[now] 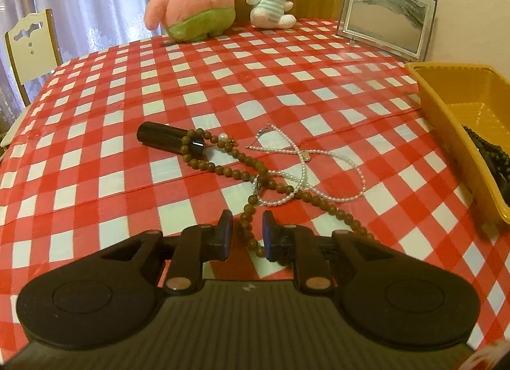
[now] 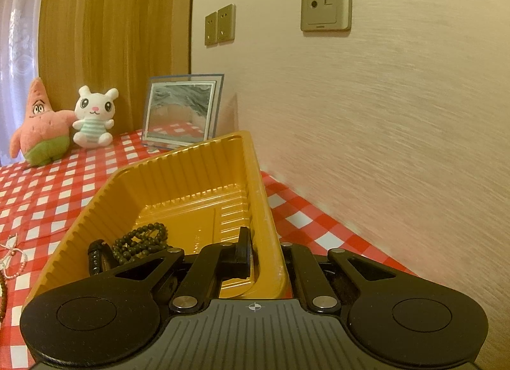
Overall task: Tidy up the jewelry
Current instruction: 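Grasp the remaining brown bead strand with the left tool and lift it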
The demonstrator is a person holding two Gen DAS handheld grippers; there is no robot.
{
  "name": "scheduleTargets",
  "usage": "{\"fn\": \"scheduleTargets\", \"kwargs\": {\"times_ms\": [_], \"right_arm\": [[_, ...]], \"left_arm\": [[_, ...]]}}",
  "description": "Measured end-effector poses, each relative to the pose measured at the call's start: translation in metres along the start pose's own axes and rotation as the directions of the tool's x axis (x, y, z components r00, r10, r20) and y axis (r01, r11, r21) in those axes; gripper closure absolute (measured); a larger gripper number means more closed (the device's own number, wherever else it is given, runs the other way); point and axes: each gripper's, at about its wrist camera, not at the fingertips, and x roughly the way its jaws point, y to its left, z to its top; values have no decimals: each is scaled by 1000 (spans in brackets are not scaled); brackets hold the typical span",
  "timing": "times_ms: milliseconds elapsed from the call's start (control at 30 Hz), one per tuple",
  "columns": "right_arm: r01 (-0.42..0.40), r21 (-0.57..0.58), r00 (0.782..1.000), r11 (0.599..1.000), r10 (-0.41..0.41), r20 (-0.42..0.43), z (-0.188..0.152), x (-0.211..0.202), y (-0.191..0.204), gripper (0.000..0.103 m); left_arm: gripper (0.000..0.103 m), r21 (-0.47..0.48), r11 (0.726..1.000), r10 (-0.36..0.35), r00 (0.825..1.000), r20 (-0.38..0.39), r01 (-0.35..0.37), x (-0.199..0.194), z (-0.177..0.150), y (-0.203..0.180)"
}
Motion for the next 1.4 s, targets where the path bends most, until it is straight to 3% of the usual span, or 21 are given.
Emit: {"fn": "scheduleTargets", "kwargs": {"times_ms": [100,167,300,567,800,933,1000,1067,1300,1400], "right_arm": [[0,-1,1000,1000,0,-2,0,-1,0,97],[0,0,1000,1000,0,-3,-1,0,0,97],[0,0,1000,1000,0,-6,-2,-2,1,97],[-3,-1,1000,1000,3,-6,-1,-1,1,97],[-4,-2,1000,1000,4,-6,-1,-2,2,98],[-3,-3,1000,1000,3,-8,-2,-2,3,98],[-4,-4,1000,1000,4,-8,-2,-3,4,98],[-4,-5,1000,1000,4,-9,-3,-3,4,98],[-4,-5,1000,1000,4,-14,-4,-3,4,98],[-6,-6,1000,1000,6,-15,-4,-3,5,98]], "left_arm": [[86,-3,1000,-3,1000,1,3,4,1,0],[97,0,1000,-3,1000,2,3,4,1,1],[97,-20,1000,1,1000,17,-1,-4,-2,4],[97,-114,993,28,993,112,-15,-72,-23,28],[97,-194,976,108,994,35,-99,-100,-58,60],[97,-213,973,87,996,-17,-89,-95,-68,65],[94,-204,975,86,996,-18,-88,-91,-69,65],[85,-175,980,94,995,-15,-95,-87,-66,61],[85,-111,985,132,991,-39,-135,-70,-63,59],[91,-101,987,126,992,-28,-128,-65,-64,62]]}}
